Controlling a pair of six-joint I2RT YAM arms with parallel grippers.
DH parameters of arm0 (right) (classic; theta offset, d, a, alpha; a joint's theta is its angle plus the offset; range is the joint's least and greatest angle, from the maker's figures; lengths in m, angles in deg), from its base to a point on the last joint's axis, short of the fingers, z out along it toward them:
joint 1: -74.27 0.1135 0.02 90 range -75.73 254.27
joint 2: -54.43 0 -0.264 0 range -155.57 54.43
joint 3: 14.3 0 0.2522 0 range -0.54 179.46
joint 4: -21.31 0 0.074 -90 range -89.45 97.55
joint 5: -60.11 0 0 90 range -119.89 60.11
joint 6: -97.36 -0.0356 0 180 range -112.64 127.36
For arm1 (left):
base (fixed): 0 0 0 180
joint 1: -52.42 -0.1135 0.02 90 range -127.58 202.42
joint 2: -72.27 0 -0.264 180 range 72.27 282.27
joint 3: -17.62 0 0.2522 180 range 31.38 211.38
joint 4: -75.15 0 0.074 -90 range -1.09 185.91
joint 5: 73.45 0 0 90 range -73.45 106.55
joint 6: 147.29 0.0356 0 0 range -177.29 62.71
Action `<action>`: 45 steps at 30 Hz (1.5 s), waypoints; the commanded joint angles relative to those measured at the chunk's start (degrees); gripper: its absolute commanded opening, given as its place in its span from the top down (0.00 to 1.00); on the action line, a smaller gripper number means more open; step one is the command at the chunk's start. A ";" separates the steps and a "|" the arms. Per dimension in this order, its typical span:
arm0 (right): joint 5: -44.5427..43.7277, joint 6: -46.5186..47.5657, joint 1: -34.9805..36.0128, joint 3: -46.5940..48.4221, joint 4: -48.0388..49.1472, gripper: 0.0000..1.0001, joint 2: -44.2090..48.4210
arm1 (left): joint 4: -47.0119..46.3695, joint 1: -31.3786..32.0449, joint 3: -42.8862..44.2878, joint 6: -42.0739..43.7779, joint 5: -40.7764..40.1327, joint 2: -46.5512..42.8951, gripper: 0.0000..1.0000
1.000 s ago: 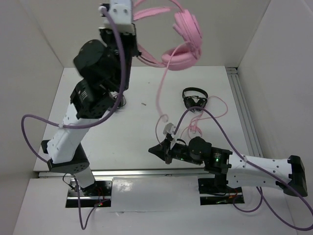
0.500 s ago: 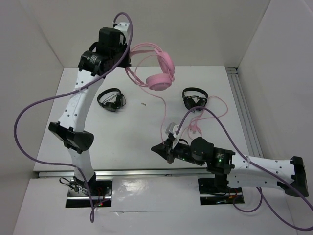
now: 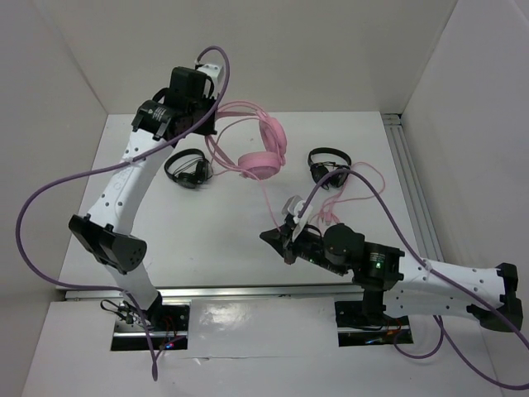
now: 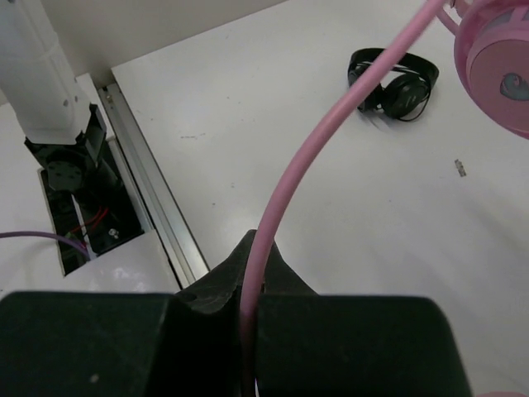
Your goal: Wrap the headphones
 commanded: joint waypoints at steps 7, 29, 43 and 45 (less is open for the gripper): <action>-8.80 7.37 0.51 12.64 -4.39 1.00 -2.12 | -8.12 0.02 -7.72 2.92 0.15 -11.25 1.00; 5.50 10.02 -39.70 45.44 -5.45 1.00 -27.17 | -6.54 15.58 -36.29 9.77 5.24 -32.43 1.00; 23.71 0.26 -61.10 42.28 -1.15 1.00 -36.13 | -1.27 25.34 -33.57 12.77 10.70 -41.23 1.00; 24.23 -1.85 -63.46 41.66 -0.53 1.00 -36.75 | -0.48 25.86 -32.95 12.25 10.18 -41.75 1.00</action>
